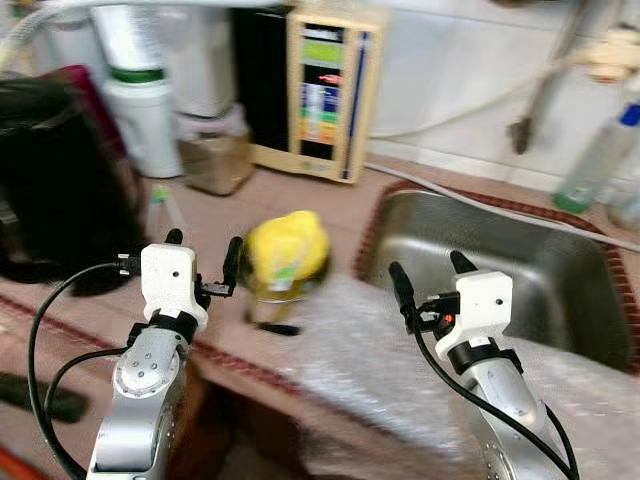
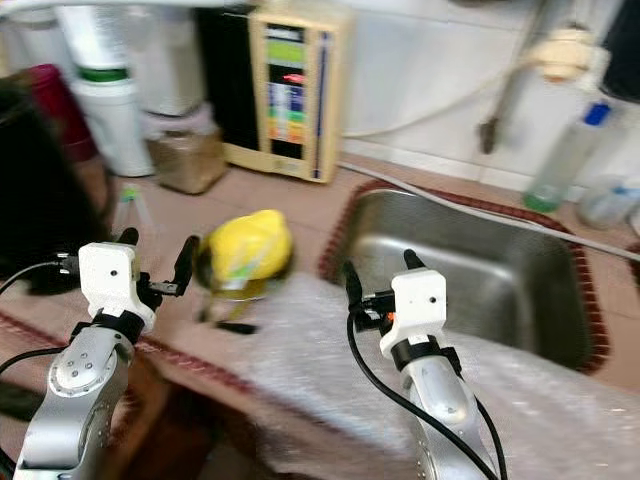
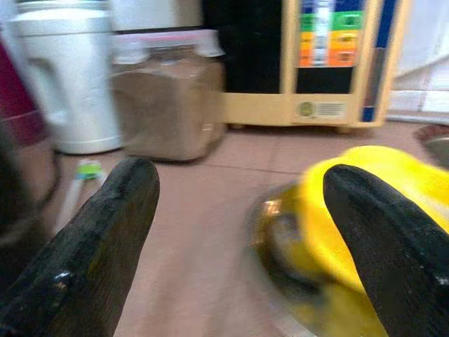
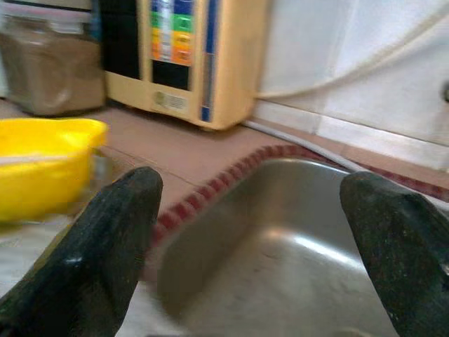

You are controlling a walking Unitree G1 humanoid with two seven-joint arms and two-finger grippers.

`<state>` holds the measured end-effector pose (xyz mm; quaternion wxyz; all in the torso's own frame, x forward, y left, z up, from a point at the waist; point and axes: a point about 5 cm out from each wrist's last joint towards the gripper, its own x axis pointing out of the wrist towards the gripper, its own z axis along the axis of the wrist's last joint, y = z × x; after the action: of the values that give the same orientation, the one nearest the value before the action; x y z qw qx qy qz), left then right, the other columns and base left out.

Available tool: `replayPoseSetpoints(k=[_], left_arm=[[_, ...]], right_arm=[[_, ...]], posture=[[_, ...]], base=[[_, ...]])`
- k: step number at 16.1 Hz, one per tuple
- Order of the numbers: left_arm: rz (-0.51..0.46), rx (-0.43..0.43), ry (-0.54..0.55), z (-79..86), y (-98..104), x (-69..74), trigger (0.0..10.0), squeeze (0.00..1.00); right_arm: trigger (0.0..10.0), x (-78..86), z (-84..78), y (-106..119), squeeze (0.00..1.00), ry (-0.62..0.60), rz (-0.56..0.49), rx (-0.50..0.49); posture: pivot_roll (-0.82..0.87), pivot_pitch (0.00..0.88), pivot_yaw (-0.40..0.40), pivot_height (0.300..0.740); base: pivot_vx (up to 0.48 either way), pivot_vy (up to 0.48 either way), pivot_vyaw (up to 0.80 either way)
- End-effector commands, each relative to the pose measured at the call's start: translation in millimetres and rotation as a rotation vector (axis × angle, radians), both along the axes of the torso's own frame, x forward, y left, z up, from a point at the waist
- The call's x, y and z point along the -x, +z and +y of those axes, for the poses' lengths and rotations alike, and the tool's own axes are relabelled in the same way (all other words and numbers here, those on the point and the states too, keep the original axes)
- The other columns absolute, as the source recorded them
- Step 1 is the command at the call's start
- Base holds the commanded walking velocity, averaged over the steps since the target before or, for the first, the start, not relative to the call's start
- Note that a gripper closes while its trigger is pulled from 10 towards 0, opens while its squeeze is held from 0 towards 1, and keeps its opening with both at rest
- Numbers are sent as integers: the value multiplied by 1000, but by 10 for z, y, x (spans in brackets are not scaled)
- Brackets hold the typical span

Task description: Kitchen organization

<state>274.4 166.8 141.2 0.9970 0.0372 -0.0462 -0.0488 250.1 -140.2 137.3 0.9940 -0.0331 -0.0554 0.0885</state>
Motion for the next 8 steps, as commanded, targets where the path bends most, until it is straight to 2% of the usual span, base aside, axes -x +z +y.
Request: replayPoseSetpoints(k=[1,5,6,8], left_arm=[[-8,-4,-21,-40,28,-5,10000,0],[-6,-4,-22,-39,24,-2,10000,0],[-9,-3,-17,-35,25,0,10000,0],[-17,-7,2,-3,27,12,10000,0]], right_arm=[[10000,7,-28,49,0,-14,-22,4],[10000,11,-22,33,0,-9,-20,10],[10000,12,-23,30,0,-9,-19,10],[10000,12,-16,27,0,-5,-17,11]], posture=[[33,15,4,740],[34,16,2,740],[34,16,2,740],[38,18,1,740]], base=[[0,-472,0],[0,-472,0],[0,-304,0],[0,0,0]])
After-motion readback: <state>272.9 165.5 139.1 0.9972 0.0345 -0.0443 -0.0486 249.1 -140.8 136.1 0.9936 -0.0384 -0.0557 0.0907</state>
